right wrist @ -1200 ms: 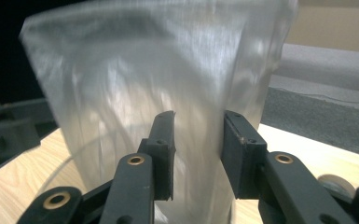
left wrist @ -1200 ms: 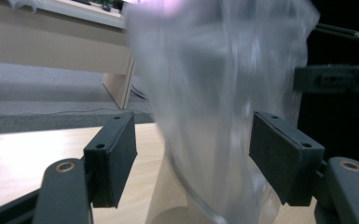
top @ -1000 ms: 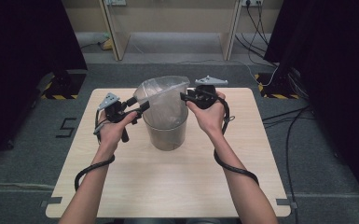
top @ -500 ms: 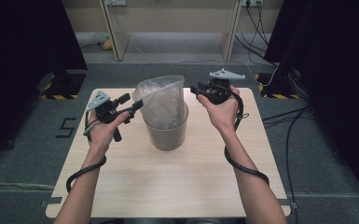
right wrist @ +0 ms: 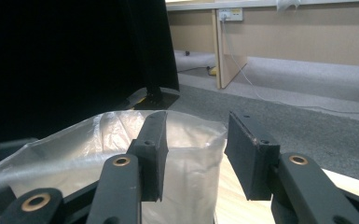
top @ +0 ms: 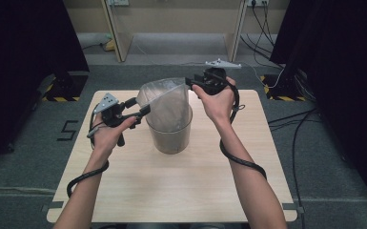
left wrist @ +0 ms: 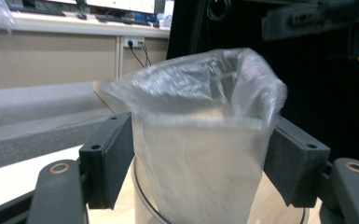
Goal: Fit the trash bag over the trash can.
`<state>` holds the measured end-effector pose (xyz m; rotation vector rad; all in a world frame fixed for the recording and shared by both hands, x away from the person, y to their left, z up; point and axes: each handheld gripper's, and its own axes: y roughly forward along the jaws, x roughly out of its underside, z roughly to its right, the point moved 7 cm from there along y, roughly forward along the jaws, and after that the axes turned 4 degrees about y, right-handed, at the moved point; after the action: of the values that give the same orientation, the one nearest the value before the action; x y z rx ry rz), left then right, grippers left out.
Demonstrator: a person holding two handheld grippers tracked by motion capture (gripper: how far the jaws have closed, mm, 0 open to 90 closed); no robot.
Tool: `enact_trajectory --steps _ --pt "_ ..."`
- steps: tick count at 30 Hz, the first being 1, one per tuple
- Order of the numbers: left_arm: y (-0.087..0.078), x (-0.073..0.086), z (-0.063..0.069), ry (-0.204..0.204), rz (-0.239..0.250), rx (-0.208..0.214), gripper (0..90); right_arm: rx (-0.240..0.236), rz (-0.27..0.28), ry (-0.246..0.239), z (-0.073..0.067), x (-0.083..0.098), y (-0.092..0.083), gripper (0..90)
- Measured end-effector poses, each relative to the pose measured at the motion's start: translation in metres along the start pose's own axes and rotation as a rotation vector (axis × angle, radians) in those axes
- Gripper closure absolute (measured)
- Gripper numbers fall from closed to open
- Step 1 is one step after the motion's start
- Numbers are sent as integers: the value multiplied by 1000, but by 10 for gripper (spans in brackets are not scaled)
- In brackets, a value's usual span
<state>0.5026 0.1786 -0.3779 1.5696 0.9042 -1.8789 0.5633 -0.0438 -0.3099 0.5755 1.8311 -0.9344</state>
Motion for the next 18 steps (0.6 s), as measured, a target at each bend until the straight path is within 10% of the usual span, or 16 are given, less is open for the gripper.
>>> enact_trajectory --steps 18 --pt "-31 -33 -15 4 71 -35 225 8 -21 40 2 0 12 534"
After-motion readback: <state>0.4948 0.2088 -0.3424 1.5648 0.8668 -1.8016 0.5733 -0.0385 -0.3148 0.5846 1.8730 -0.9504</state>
